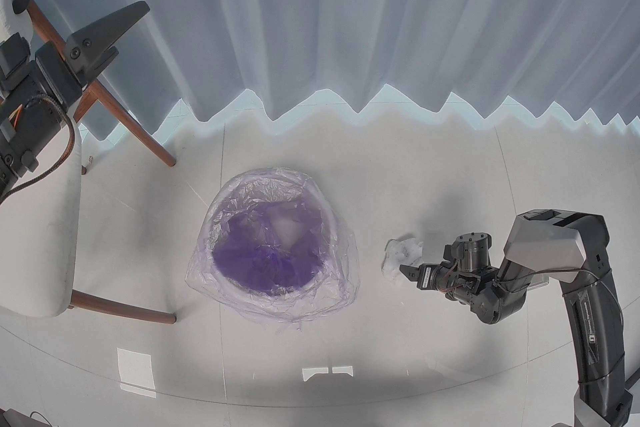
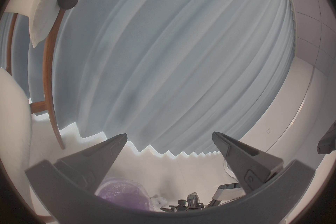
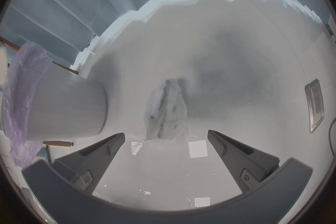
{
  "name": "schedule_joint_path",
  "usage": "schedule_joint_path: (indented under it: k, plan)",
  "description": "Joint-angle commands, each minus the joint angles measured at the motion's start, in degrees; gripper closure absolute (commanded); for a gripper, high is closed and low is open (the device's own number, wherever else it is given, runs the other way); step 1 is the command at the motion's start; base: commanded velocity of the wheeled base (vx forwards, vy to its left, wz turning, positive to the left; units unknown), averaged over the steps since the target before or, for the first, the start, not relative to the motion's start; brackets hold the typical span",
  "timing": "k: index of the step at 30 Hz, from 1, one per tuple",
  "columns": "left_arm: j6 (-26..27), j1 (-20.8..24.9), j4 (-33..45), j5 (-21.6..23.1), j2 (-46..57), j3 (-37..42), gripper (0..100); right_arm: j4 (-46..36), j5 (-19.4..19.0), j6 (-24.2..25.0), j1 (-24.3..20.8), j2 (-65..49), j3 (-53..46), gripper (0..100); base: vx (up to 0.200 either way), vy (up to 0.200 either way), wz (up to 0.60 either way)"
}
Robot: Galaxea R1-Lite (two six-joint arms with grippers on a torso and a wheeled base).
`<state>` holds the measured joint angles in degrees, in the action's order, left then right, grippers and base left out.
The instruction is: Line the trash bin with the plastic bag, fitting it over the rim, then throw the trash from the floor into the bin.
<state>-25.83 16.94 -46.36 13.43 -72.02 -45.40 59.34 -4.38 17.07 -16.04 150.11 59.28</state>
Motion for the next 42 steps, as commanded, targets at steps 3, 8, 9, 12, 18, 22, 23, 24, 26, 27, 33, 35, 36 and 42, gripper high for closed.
schedule_joint_path:
  k: [3,8,9,12,18,22,23,24,26,27,33,35,36,42]
  plan:
    - [-0.01,-0.51,-0.05,0.19,-0.14,0.13,0,-6.70,-1.60,1.04,0.40,-1.05,4.17,0,0.000,0.000,0.00]
    - [-0.01,-0.51,-0.13,0.10,-0.14,0.13,0,-7.31,-2.57,1.13,0.57,-0.96,5.14,0,0.000,0.000,0.00]
    - [-0.01,-0.51,-0.05,0.10,-0.14,0.13,0,-7.84,-3.27,1.21,0.66,-0.96,5.58,0,0.000,0.000,0.00]
    - [0.08,-0.42,-0.05,0.19,-0.14,0.31,0,-11.00,-3.36,1.21,0.66,-1.14,6.55,0,0.000,0.000,0.00]
    - [0.08,-0.42,-0.05,0.19,-0.14,0.31,0,-11.97,-3.89,1.39,0.93,-1.32,6.99,0,0.000,0.000,0.00]
    - [0.43,0.11,-0.13,0.28,-0.05,0.93,0,-11.44,-3.89,1.65,0.93,-1.32,6.72,100,0.000,0.000,0.00]
    - [0.43,0.19,-0.05,0.28,0.04,1.19,0,-11.36,-3.89,1.65,0.93,-1.32,6.72,100,0.000,0.000,0.00]
    - [0.43,0.19,-0.05,0.45,0.04,1.19,0,-11.36,-3.89,1.83,0.93,-1.32,6.72,100,0.000,0.000,0.00]
    - [0.43,0.19,-0.13,1.16,0.22,1.28,0,-11.36,-3.97,2.53,0.93,-1.32,6.72,100,0.000,0.000,0.00]
    - [0.43,0.11,-0.13,1.51,0.30,1.28,0,-11.36,-3.97,2.88,0.93,-1.32,6.72,100,0.000,0.000,0.00]
    - [0.34,-0.33,-0.13,2.56,0.39,1.36,0,-11.09,-4.32,4.73,1.01,-1.32,6.55,100,0.000,0.000,0.00]
    - [0.43,-0.33,-0.13,2.65,0.39,1.54,0,-10.04,-4.32,5.35,1.01,-1.23,6.28,100,0.000,0.000,0.00]
    - [0.34,-0.33,-0.13,2.56,0.39,1.54,0,-8.98,-4.32,5.43,0.93,-1.14,5.93,100,0.000,0.000,0.00]
    - [0.43,-0.33,-0.13,2.65,0.39,1.63,0,-0.54,-3.97,6.14,0.40,-3.60,-0.31,100,0.000,0.000,0.00]
